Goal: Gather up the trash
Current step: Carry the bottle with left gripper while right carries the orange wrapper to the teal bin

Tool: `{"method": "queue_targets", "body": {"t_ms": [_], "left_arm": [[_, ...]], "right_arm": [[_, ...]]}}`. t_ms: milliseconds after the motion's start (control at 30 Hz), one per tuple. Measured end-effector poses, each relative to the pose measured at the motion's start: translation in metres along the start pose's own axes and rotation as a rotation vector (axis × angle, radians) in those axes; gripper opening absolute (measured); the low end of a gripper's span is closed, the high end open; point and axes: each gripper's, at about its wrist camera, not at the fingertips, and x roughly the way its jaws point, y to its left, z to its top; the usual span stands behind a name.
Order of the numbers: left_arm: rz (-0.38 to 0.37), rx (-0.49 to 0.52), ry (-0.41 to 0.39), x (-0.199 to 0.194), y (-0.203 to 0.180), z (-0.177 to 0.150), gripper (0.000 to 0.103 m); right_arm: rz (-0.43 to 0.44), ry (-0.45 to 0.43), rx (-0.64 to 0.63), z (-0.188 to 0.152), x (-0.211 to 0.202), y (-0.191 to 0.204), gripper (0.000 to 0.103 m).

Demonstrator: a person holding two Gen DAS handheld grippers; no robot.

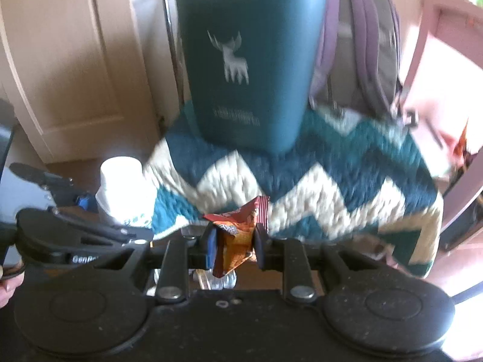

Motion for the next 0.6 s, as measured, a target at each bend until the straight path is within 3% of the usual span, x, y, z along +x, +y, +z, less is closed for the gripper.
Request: {"method": "queue_targets", "body": {"t_ms": [333, 600], "left_arm": [[0.014, -0.009, -0.233, -0.080, 0.011, 0.075, 0.051], [0.038, -0.004, -0.398, -0.129, 0.019, 0.146, 0.051]], "right_arm": [[-0.018, -0.194, -0.072, 0.073, -0.066, 0.005, 0.023], [-0.039, -0.320, -0.099, 0.130, -0.094, 0.000, 0.023]]}}
